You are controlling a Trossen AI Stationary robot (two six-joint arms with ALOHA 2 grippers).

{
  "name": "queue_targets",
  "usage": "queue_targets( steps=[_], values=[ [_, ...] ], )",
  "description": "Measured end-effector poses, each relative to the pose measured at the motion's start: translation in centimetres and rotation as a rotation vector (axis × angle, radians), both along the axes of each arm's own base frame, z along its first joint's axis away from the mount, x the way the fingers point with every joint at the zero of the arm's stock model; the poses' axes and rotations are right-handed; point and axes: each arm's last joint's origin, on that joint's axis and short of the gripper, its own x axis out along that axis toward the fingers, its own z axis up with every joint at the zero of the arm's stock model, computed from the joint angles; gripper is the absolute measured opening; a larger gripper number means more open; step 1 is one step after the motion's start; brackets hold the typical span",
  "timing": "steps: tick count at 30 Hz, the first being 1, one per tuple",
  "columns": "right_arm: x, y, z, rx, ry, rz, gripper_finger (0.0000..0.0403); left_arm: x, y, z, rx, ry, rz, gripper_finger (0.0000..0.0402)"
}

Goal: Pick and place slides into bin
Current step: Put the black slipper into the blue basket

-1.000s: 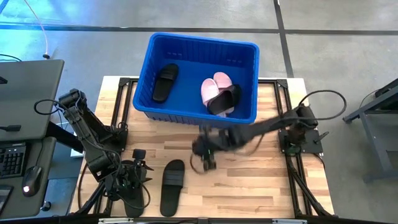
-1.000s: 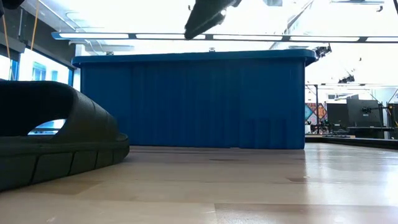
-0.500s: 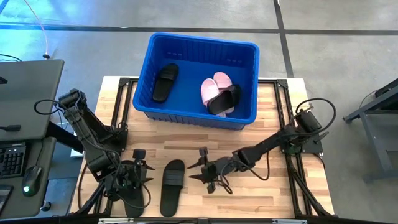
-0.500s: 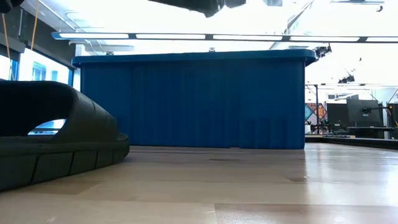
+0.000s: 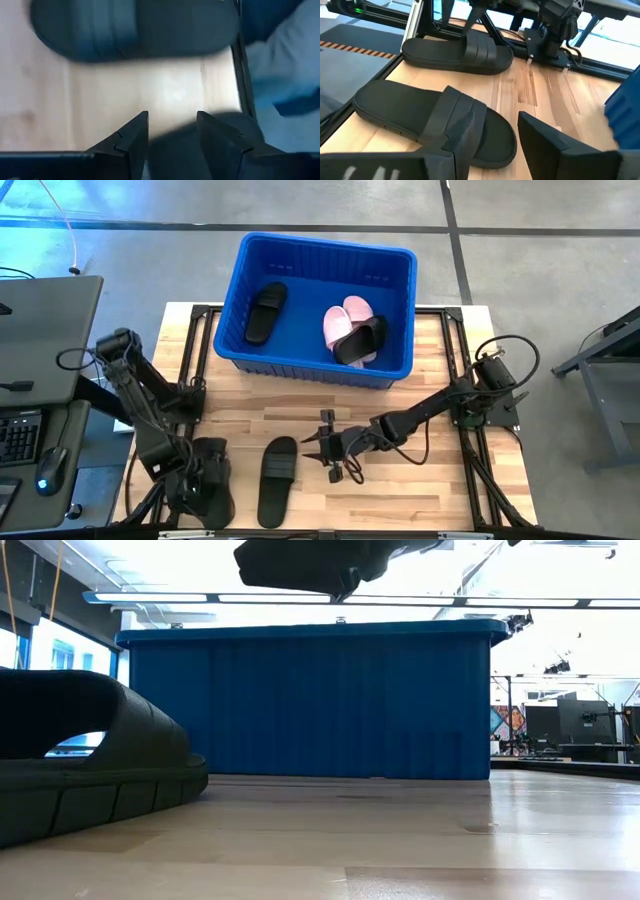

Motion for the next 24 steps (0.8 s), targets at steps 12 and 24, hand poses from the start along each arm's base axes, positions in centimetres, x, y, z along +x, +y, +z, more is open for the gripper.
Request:
queue_targets(
  steps=[12, 24],
  values=[
    [0.0, -0.2, -0.1, 0.018, 0.012, -0.014, 0.0142, -1.1, -0.9, -5.5, 0.215, 0.353, 0.133, 0.0156],
    [0.3, -0.7, -0.1, 0.046, 0.011, -0.034, 0.0142, -0.2, -1.5, -2.2, 0.283, 0.247, 0.164, 0.0156]
  ],
)
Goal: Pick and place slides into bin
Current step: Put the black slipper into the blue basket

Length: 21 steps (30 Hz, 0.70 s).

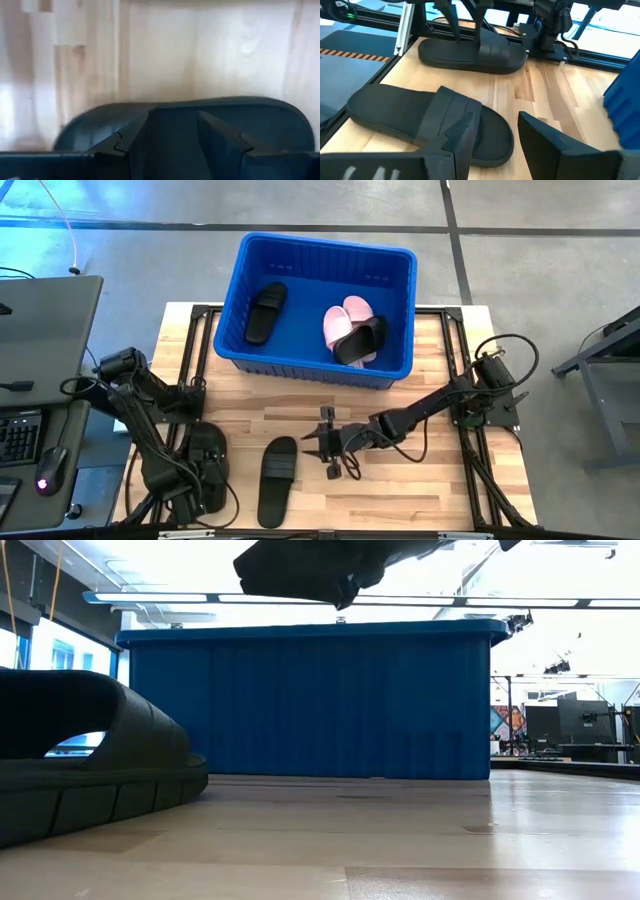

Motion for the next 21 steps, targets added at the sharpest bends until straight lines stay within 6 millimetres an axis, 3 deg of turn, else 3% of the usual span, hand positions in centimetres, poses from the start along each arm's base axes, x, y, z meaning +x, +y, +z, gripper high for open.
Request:
queue_targets(
  steps=[5, 13, 21],
  values=[
    [0.0, 0.0, -0.1, 0.005, 0.012, 0.003, 0.0142, -0.2, 0.4, -0.2, 0.051, 0.03, 0.022, 0.0156],
    [-0.1, 0.0, -0.2, 0.002, 0.019, 0.003, 0.0142, -0.5, 0.5, -2.0, 0.18, 0.163, 0.067, 0.0156],
    [-0.1, 0.0, -0.1, 0.002, 0.019, 0.003, 0.0142, -0.8, 0.7, -3.8, 0.319, 0.261, 0.227, 0.0149]
  ],
)
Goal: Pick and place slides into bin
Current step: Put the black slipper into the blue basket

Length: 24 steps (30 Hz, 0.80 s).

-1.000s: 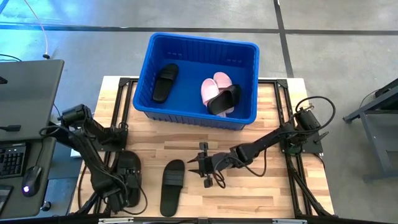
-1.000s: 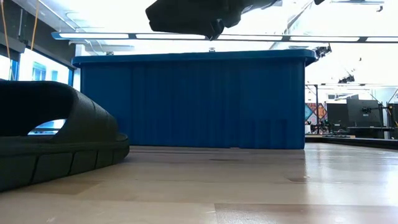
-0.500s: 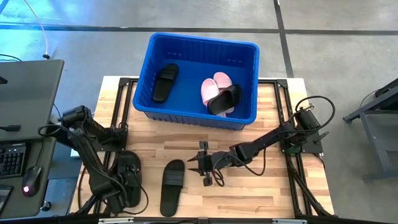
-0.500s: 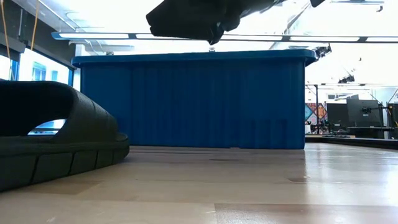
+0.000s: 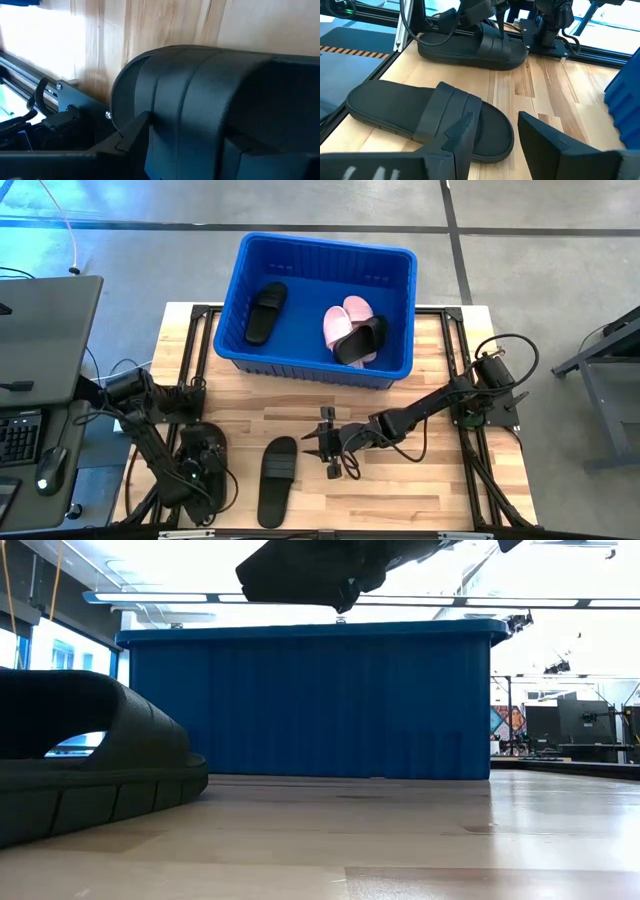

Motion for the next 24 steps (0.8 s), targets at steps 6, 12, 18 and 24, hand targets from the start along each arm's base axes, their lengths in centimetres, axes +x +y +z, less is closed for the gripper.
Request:
queue_targets(
  steps=[6, 12, 18, 24],
  values=[
    [0.0, 0.0, 0.0, 0.0, 0.0, 0.0, 0.0142, 0.1, -0.1, 0.3, 0.003, 0.001, 0.0, 0.0051],
    [0.0, 0.0, 0.0, -0.008, -0.002, 0.001, 0.0142, 0.9, -1.0, 3.1, 0.038, -0.059, -0.038, 0.0022],
    [0.0, -0.2, 0.1, -0.055, -0.016, -0.033, 0.0142, 2.6, -1.9, 8.3, 0.093, -0.309, -0.304, 0.0011],
    [0.1, -0.2, 0.1, -0.076, -0.022, -0.035, 0.0142, 5.0, -1.7, 13.3, 0.22, -0.478, -0.549, 0.0005]
  ],
)
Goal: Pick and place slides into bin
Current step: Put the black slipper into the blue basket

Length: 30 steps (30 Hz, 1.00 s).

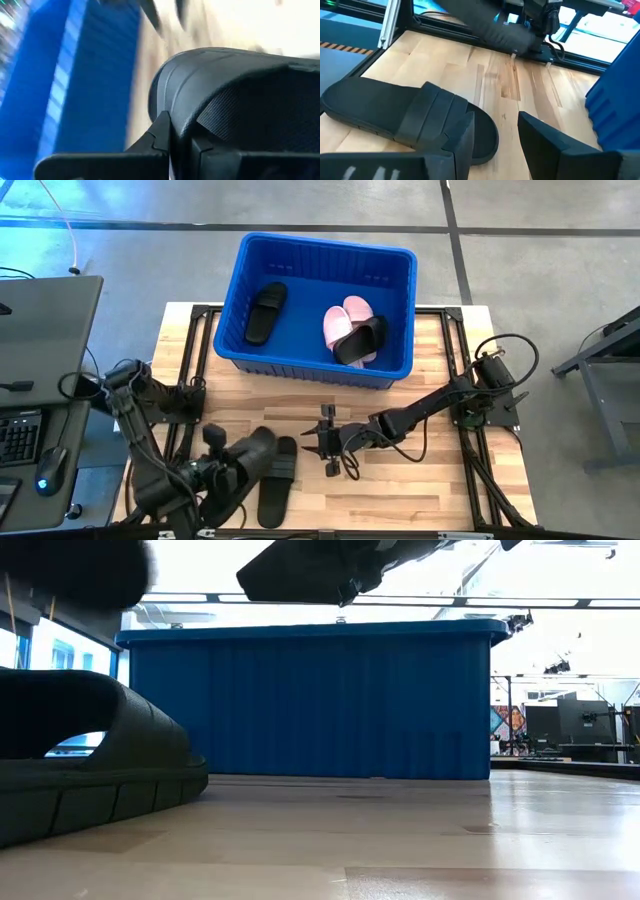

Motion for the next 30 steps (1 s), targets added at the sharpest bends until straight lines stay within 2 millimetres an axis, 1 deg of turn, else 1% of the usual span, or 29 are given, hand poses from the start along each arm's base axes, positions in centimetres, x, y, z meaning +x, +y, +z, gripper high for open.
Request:
queue_targets(
  steps=[2, 3, 5, 7, 10, 14, 17, 20, 23, 26, 30],
  values=[
    [0.0, 0.0, 0.0, -0.006, 0.0, 0.003, 0.0142, 0.7, 0.6, 1.5, 0.073, -0.056, -0.042, 0.0008],
    [0.0, 0.0, 0.0, -0.008, -0.001, 0.004, 0.0142, 1.2, 1.3, 2.3, 0.108, -0.082, -0.042, 0.0009],
    [0.0, 0.0, 0.0, -0.022, -0.001, 0.009, 0.0142, 2.4, 2.9, 3.6, 0.167, -0.117, -0.021, 0.0008],
    [0.0, 0.0, 0.0, -0.028, -0.004, 0.012, 0.0142, 3.3, 4.9, 4.6, 0.212, -0.108, 0.012, 0.0004],
    [0.0, 0.0, 0.0, -0.034, -0.003, 0.014, 0.0142, 4.6, 8.8, 6.1, 0.245, -0.097, 0.116, 0.0005],
    [0.0, 0.0, 0.0, -0.076, -0.006, 0.03, 0.0142, 5.7, 15.1, 7.4, 0.268, -0.06, 0.309, 0.0006],
    [0.1, 0.0, 0.1, -0.106, -0.017, 0.029, 0.0142, 6.0, 20.1, 8.0, 0.277, -0.037, 0.488, 0.0004],
    [0.1, -0.1, 0.2, -0.133, -0.024, 0.0, 0.0142, 5.8, 24.8, 8.0, 0.214, -0.001, 0.673, 0.0005],
    [0.1, -0.3, 0.3, -0.163, -0.03, -0.014, 0.0142, 5.5, 28.9, 7.5, 0.108, 0.029, 0.831, 0.0008],
    [0.3, -0.5, 0.3, -0.169, -0.038, -0.018, 0.0142, 5.9, 32.2, 6.1, 0.053, 0.042, 0.911, 0.0006],
    [0.4, -1.0, 0.4, -0.152, -0.042, -0.037, 0.0142, 7.3, 35.3, 4.2, -0.011, 0.033, 0.901, 0.0004]
  ],
)
